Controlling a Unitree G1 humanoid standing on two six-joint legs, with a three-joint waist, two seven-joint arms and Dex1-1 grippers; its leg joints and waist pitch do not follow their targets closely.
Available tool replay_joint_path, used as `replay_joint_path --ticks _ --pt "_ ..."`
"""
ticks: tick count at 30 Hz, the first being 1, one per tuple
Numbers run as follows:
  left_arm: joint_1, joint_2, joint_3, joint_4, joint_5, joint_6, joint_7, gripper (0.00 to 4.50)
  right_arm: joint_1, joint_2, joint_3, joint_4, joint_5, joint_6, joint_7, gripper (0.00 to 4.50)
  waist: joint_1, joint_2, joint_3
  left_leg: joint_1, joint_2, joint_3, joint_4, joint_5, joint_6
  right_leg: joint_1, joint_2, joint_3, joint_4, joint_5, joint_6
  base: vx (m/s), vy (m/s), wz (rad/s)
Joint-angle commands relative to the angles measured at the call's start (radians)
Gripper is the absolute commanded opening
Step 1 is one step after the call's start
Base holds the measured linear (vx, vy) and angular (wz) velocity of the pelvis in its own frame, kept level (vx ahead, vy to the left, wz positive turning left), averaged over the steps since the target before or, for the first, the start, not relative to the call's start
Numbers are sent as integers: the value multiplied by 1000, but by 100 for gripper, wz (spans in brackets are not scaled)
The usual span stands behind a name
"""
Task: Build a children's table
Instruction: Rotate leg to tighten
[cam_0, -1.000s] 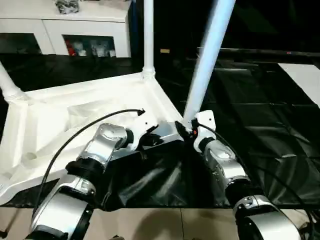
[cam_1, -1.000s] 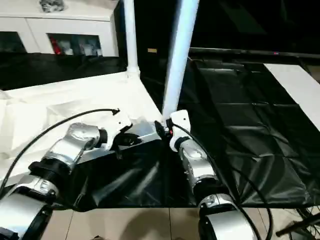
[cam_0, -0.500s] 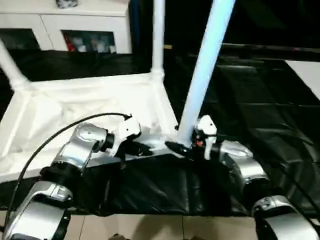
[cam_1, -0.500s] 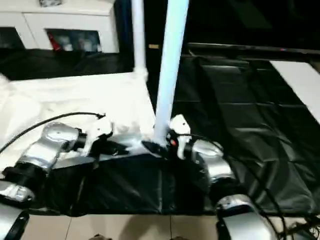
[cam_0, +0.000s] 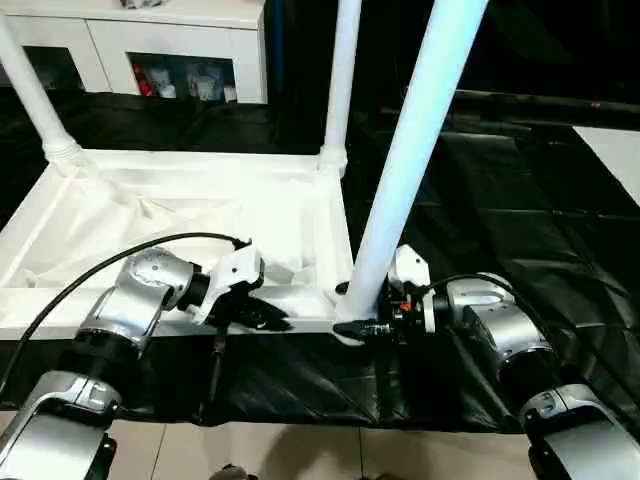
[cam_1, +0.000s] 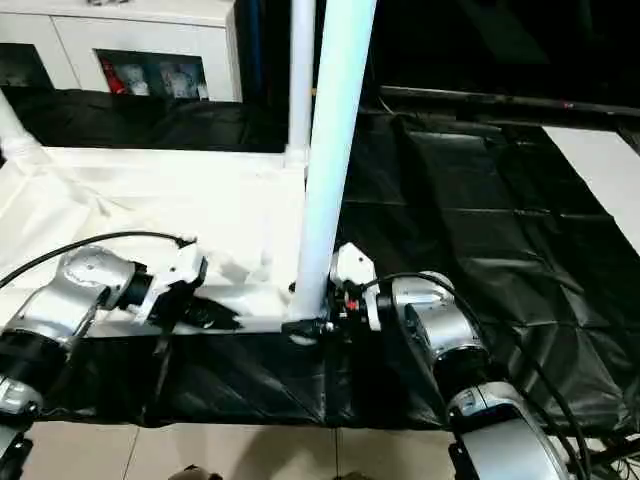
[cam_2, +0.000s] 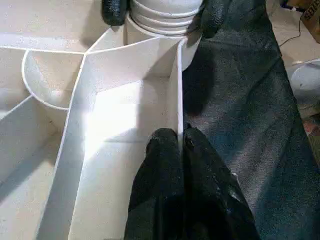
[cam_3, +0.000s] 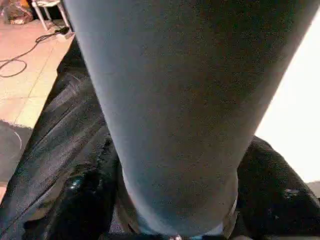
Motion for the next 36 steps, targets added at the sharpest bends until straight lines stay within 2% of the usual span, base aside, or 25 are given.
replay_joint_path --ticks 1,4,6,7,8,9,11,12,13,14,15,16,17,19,20,21,23,26,27,29,31,33,34,35,36 --pt "24 -7 -14 -22 -41 11 -50 0 -13 -13 23 -9 -10 0 26 291 3 -7 -64 12 36 -11 -70 -197 42 47 -55 46 -65 -228 -238 0 0 0" --pt "25 -6 -14 -23 -38 11 -52 0 -12 -11 22 -9 -9 2 28 277 4 -7 -66 12 35 -10 -68 -184 47 49 -54 46 -63 -198 -246 0 0 0" --pt "26 -7 -14 -14 -30 7 -45 0 0 -5 25 -17 -10 13 26 274 3 -2 -66 12 34 -9 -67 -183 49 48 -53 46 -62 -189 -250 0 0 0" --pt "26 -8 -14 -9 -28 4 -42 0 4 -4 26 -20 -9 16 24 272 2 -4 -66 12 34 -9 -67 -186 47 49 -52 46 -63 -187 -251 0 0 0" --pt "25 -15 -10 -4 -27 9 -25 0 16 0 26 -30 -10 19 12 272 2 1 -66 13 34 -9 -67 -188 46 49 -53 46 -62 -187 -252 0 0 0" --pt "25 -17 -9 -3 -27 12 -17 0 21 2 26 -35 -10 19 7 272 1 -2 -66 12 34 -9 -68 -189 44 49 -52 46 -63 -185 -252 0 0 0" --pt "23 -23 -9 1 -18 12 8 0 30 8 21 -44 -9 28 -14 272 2 -1 -66 14 34 -9 -68 -198 39 49 -53 46 -65 -195 -248 0 0 0" --pt "8 -52 -4 24 16 23 117 0 53 41 2 -58 -12 56 -114 272 1 4 -65 13 34 -10 -69 -202 37 49 -52 47 -65 -198 -246 0 0 0" --pt "-4 -75 3 40 29 33 181 0 62 66 -10 -53 -29 51 -201 272 -4 1 -57 20 33 -11 -75 -263 16 41 -54 48 -79 -290 -229 0 0 0" --pt "-11 -91 8 50 36 40 221 0 66 82 -17 -48 -41 45 -258 272 -5 0 -55 24 31 -12 -75 -286 4 38 -55 48 -85 -338 -216 0 0 0" --pt "-20 -119 14 51 40 67 273 0 69 113 -30 -37 -50 41 -339 272 -6 -3 -52 31 29 -18 -76 -333 -13 36 -61 47 -97 -446 -187 0 0 0" --pt "-25 -138 18 47 41 89 306 0 71 135 -38 -29 -54 39 -392 271 -10 -2 -51 30 31 -21 -78 -345 -21 35 -61 47 -98 -478 -176 -51 4 -1" --pt "-26 -156 17 41 44 102 330 0 69 156 -47 -17 -59 43 -452 270 -12 -1 -50 32 30 -26 -81 -370 -28 34 -63 44 -107 -538 -150 -51 4 -1" --pt "-33 -201 15 42 55 123 394 0 59 211 -72 8 -59 57 -580 270 -23 -2 -48 33 29 -33 -84 -401 -37 31 -64 39 -116 -600 -117 0 0 0" --pt "-39 -242 7 43 66 136 443 0 45 260 -94 35 -63 71 -707 270 -25 -7 -48 31 28 -34 -84 -403 -37 32 -64 38 -118 -611 -109 0 0 0" --pt "-39 -242 7 43 66 136 443 0 45 260 -94 35 -63 71 -707 270 -30 -4 -47 35 27 -36 -84 -416 -40 27 -65 37 -121 -628 -102 0 0 0" --pt "-43 -285 3 44 74 148 492 0 29 308 -108 53 -64 72 -803 270 -40 -4 -47 35 25 -39 -84 -441 -38 26 -65 32 -128 -651 -91 0 0 0" --pt "-43 -322 -3 39 77 153 522 0 19 353 -103 40 -80 48 -851 270 -43 -1 -50 32 24 -40 -87 -442 -26 30 -64 31 -133 -631 -83 0 0 0" --pt "-41 -322 -8 35 75 151 505 0 20 354 -103 30 -76 36 -830 305 -42 0 -49 32 24 -39 -88 -445 -20 28 -63 33 -133 -616 -85 0 0 0" --pt "-42 -319 -9 33 76 150 505 0 21 355 -106 23 -73 33 -820 339 -43 0 -50 33 25 -38 -89 -449 -18 26 -62 35 -131 -596 -92 0 0 0" --pt "-36 -287 -12 19 76 134 456 0 28 325 -119 -5 -43 45 -738 342 -41 -2 -51 31 25 -36 -89 -443 -8 27 -62 39 -129 -564 -106 0 0 0" --pt "-28 -259 -10 8 70 114 412 0 29 281 -113 -8 -39 40 -668 373 -40 -3 -52 27 26 -35 -90 -425 0 30 -62 41 -125 -533 -117 0 0 0" --pt "-23 -242 -11 1 65 97 383 0 29 256 -111 -9 -36 40 -628 383 -35 -3 -57 23 28 -31 -88 -385 12 35 -63 45 -118 -465 -138 0 0 0" --pt "-17 -226 -11 -8 60 82 355 0 25 232 -108 -4 -34 39 -593 387 -35 -7 -59 21 29 -28 -87 -367 17 36 -62 47 -114 -433 -147 0 0 0" --pt "-11 -211 -11 -15 58 69 330 0 19 211 -106 4 -33 37 -562 387 -32 -8 -58 19 29 -26 -86 -342 27 38 -62 48 -109 -395 -165 0 0 0"
